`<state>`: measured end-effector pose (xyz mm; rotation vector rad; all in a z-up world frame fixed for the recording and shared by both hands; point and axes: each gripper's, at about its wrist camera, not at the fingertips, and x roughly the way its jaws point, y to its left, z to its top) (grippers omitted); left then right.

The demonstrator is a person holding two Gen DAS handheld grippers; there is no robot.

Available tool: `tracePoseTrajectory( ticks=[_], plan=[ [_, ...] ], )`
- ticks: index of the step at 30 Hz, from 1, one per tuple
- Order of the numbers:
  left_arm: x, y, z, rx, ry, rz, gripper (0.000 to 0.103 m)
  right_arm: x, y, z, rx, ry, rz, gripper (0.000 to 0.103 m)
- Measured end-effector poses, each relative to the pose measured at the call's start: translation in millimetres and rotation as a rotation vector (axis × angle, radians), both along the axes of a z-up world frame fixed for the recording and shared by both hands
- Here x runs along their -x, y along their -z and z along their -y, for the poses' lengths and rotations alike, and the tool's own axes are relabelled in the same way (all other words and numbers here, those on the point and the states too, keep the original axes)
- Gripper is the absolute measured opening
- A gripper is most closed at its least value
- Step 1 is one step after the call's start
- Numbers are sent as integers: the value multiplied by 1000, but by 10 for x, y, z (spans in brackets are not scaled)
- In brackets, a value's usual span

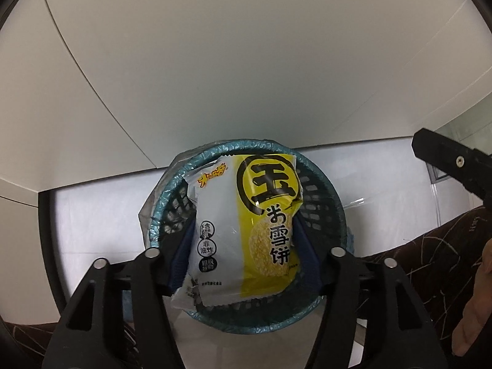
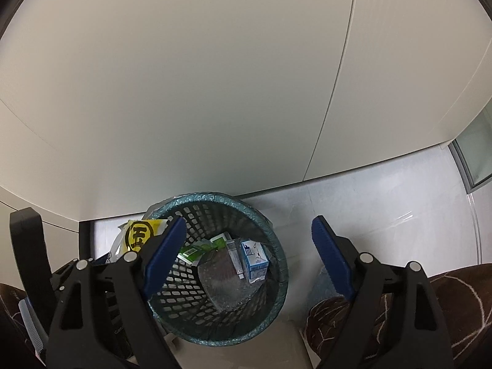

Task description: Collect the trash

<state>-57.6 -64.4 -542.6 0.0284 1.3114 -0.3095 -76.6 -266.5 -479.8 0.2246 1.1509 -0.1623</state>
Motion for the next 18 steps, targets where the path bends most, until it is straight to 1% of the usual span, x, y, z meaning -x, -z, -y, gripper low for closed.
tracePoseTrajectory(
  ticks=[3,5,6,11,13,15,18],
  plan=[
    [-11,3,-21,11,-10,3,70,14,-18,19,4,0,1,80],
    [-21,-16,-30,15,-19,11,77,21,-30,30,4,3,3,80],
    [-25,-30,-34,18,-22,16,78,24,-26,30,3,5,5,80],
    [-1,-62,53,30,-32,54,89,31,-23,81,0,17,13,80],
    [32,-99,39,33,-35,66,90,35,-32,92,-9,20,18,80],
    [61,-160,13,20,-42,74,90,41,-45,93,-11,16,24,80],
    [131,-373,-69,-2,-48,112,92,67,-110,52,-37,-19,35,80]
  ],
)
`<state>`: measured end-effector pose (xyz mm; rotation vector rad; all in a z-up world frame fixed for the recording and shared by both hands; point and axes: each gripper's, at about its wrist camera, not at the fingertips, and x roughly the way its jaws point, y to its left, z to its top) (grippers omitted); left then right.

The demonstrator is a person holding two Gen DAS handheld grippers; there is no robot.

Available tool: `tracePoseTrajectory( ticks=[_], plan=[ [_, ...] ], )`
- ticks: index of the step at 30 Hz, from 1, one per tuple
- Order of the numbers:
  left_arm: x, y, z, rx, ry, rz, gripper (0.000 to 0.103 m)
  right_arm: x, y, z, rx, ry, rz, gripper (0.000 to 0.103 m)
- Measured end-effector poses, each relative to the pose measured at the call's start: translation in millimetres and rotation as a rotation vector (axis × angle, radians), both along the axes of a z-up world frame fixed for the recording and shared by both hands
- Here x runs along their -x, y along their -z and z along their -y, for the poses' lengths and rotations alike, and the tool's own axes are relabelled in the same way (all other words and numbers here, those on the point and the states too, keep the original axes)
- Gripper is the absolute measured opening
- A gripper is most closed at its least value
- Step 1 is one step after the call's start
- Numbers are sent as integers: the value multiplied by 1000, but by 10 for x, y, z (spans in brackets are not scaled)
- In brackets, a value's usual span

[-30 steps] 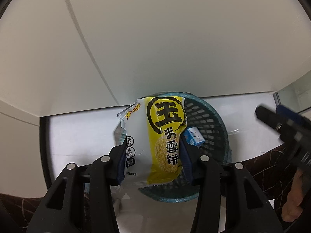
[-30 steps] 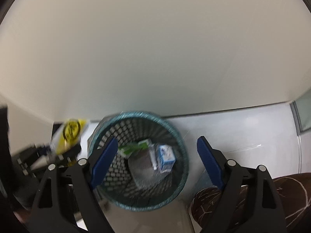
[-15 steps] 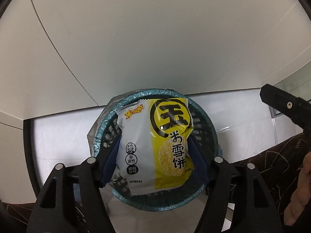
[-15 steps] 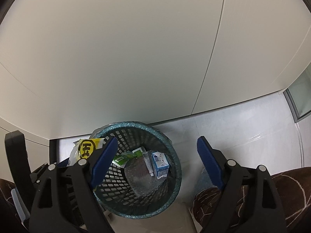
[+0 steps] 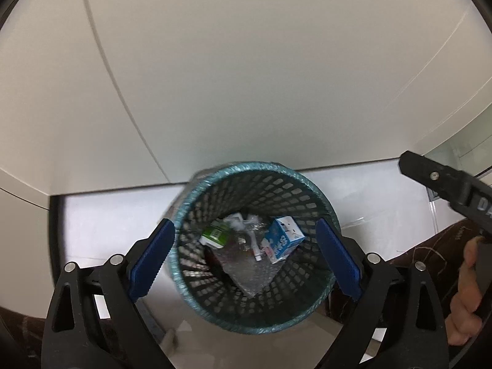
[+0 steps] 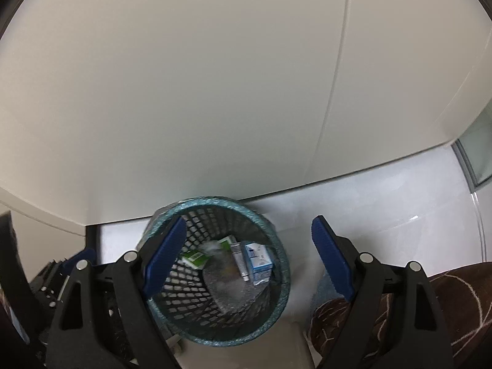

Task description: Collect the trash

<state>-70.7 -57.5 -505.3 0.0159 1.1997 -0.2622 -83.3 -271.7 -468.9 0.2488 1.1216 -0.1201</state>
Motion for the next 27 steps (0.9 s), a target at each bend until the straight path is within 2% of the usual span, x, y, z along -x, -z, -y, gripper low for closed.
tracePoseTrajectory(
  ticks=[3,5,9,13,18,27],
  plan=[
    [83,-273,-114,-44,-25,60,95,65,-103,-107,-55,-81,14,80],
    [155,-423,-199,-65,-47,81,96,132,-179,-207,-52,-141,15,80],
    [340,-529,-336,-78,-64,20,96,256,-286,-374,-22,-215,-11,80],
    [539,-638,-405,-102,-75,24,96,362,-322,-476,-7,-225,-69,80],
    [564,-544,-504,-71,-108,-41,96,500,-387,-588,25,-245,-97,80],
    [584,-455,-596,-51,-127,-56,96,475,-230,-647,78,-263,-166,81]
  ],
)
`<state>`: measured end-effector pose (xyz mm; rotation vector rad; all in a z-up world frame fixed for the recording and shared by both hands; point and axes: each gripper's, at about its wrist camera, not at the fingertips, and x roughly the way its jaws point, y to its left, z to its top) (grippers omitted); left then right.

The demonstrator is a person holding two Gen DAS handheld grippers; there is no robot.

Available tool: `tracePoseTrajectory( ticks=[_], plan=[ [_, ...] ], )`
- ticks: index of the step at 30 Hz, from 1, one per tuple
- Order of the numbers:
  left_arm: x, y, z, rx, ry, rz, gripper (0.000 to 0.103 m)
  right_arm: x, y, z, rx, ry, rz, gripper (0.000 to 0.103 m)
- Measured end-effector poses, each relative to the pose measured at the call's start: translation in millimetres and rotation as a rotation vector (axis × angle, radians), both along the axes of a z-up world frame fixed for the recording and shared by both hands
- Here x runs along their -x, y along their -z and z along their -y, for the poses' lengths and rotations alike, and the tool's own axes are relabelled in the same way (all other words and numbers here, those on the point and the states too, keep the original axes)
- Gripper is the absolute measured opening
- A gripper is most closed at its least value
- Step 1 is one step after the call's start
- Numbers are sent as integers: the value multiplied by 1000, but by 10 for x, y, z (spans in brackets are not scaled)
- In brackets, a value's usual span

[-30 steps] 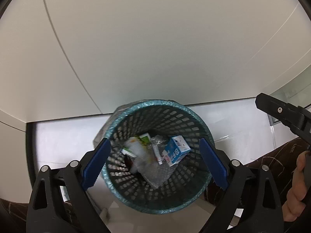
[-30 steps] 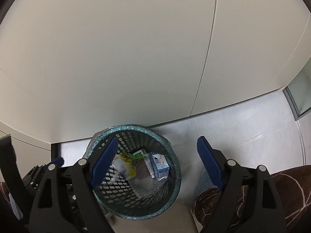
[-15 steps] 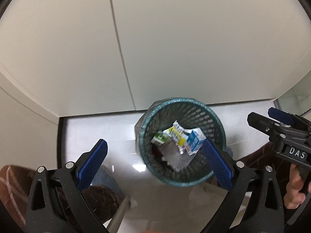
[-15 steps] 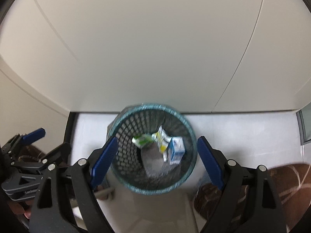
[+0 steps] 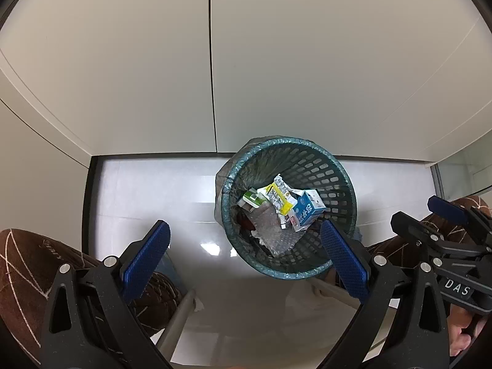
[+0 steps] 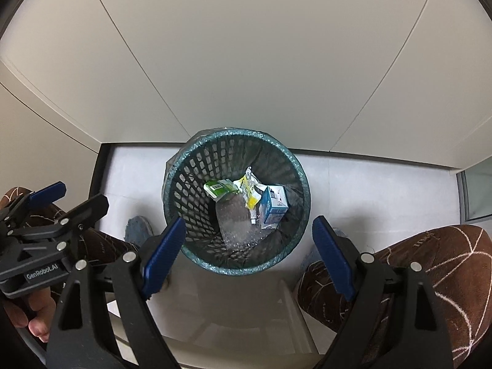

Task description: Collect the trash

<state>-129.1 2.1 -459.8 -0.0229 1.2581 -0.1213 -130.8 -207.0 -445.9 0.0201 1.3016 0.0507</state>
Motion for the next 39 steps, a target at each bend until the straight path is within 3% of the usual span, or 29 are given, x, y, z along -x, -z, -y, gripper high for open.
tracePoseTrajectory(
  ticks=[39],
  plan=[
    [7,-53,50,-9,15,32,96,-31,36,35,-16,22,-1,81]
  ],
)
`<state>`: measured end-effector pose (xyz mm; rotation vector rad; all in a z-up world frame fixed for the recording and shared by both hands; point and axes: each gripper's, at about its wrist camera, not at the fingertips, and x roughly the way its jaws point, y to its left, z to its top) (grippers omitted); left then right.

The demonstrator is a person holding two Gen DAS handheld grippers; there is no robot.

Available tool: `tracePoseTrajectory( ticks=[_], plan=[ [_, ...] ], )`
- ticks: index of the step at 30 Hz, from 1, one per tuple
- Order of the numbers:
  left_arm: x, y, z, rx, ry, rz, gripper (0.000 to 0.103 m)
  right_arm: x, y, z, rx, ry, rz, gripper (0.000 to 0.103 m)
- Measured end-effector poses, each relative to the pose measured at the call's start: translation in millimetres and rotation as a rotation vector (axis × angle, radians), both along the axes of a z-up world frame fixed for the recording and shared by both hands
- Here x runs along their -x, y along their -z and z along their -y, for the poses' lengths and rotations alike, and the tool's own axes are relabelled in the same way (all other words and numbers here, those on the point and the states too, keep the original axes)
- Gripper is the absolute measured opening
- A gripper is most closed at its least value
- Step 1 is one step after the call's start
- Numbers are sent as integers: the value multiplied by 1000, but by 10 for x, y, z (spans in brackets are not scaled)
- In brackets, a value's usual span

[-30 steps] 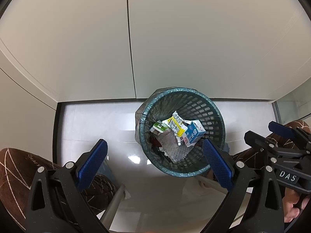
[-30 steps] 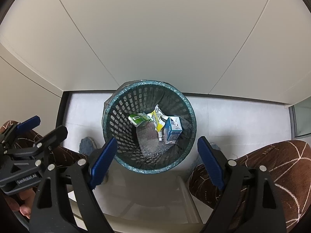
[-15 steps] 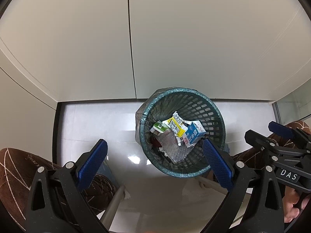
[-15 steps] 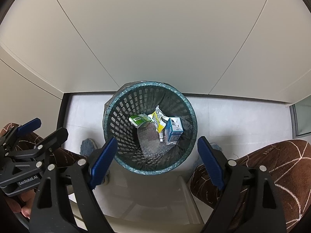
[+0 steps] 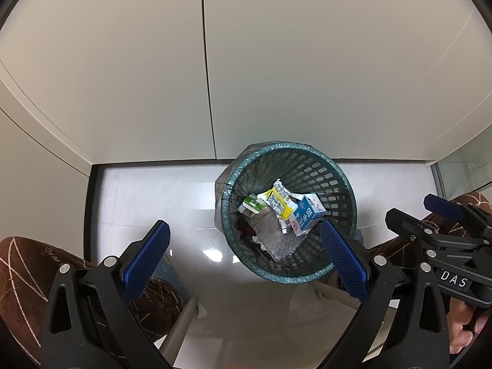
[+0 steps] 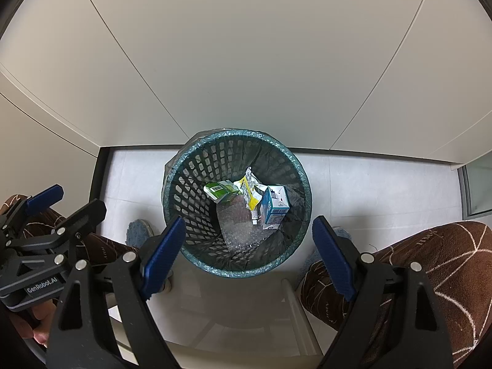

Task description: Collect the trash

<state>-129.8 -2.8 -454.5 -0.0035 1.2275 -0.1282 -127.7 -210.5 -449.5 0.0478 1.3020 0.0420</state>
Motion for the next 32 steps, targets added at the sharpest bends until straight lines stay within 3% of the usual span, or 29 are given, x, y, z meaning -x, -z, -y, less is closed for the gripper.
tracePoseTrajectory(
  ticks=[32],
  plan=[
    [-19,15,31,11,29,-20,96,-17,14,28,11,7,2,81]
  ],
)
